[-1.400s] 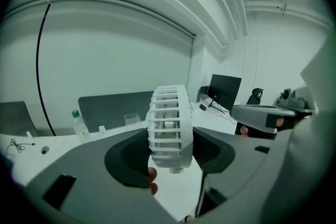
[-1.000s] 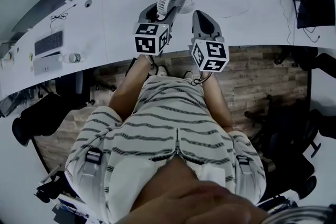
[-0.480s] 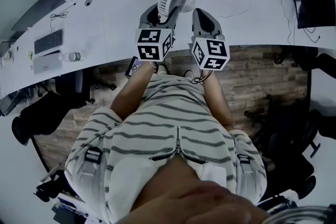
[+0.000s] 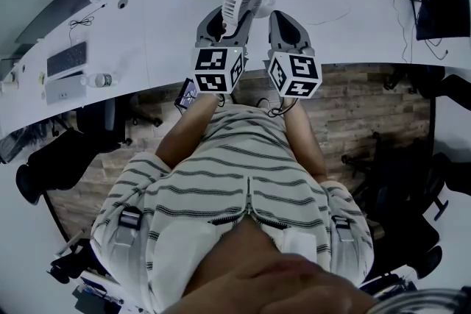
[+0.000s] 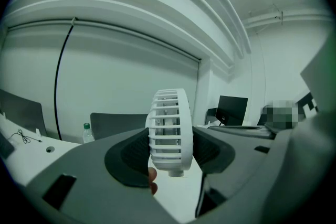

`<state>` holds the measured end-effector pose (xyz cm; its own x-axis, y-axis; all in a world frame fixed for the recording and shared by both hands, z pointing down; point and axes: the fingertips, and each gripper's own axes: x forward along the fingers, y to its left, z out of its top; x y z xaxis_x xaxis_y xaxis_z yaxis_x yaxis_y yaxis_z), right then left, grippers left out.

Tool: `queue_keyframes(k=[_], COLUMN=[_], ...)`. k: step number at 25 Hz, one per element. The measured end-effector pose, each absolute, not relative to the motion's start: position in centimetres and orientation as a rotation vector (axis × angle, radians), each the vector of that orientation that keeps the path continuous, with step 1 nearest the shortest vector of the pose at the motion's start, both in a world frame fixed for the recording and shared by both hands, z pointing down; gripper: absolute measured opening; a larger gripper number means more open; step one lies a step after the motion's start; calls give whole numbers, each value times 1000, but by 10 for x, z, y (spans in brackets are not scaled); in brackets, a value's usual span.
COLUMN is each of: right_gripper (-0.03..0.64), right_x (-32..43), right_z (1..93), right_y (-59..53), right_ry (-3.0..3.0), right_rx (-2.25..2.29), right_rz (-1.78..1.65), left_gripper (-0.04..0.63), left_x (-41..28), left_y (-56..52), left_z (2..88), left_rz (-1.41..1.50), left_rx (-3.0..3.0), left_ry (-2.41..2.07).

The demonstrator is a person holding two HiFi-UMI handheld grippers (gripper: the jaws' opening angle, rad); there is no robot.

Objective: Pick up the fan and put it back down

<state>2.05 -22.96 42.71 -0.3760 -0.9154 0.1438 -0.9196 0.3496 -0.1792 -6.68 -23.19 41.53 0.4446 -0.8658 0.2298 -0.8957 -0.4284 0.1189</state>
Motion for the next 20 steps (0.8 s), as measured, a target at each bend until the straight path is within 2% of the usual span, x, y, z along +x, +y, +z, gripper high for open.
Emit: queue_keyframes(k=[20], right_gripper=[6], right_x=[19], right_z=[424], right_y=[-227], right_ry=[-2574], right_rx=[1734], right_rz=[343], left_gripper=[227], left_x=[-64], left_y=[-225], left_z=[412], left_rz=[191], left_rx=[2498], left_ry=[-1557])
